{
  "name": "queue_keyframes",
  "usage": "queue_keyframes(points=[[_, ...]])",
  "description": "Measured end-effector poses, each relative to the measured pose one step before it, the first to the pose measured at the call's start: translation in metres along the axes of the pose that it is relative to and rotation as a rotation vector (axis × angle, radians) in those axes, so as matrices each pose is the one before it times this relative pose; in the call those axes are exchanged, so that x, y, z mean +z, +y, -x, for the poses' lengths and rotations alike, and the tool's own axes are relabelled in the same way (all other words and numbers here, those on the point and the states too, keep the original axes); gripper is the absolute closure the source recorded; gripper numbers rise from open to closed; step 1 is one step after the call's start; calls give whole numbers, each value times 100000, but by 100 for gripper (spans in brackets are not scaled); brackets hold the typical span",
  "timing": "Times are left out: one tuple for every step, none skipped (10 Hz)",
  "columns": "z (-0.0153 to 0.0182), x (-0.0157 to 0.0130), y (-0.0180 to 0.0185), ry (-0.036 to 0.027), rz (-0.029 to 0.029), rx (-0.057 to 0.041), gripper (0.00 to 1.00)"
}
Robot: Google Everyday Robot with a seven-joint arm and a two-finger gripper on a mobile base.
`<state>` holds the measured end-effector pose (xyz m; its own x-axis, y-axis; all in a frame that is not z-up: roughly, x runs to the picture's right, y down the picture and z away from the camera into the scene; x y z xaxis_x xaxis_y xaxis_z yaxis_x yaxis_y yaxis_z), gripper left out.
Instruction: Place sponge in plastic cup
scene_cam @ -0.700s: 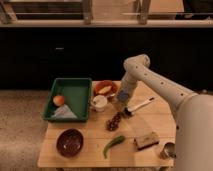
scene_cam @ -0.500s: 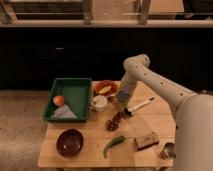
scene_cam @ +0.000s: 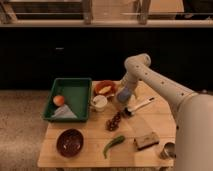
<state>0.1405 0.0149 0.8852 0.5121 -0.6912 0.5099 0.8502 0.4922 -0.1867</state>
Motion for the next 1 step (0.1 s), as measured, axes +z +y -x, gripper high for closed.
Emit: queue_keyframes(points=[[-236,-173,116,717,-622,536,20]])
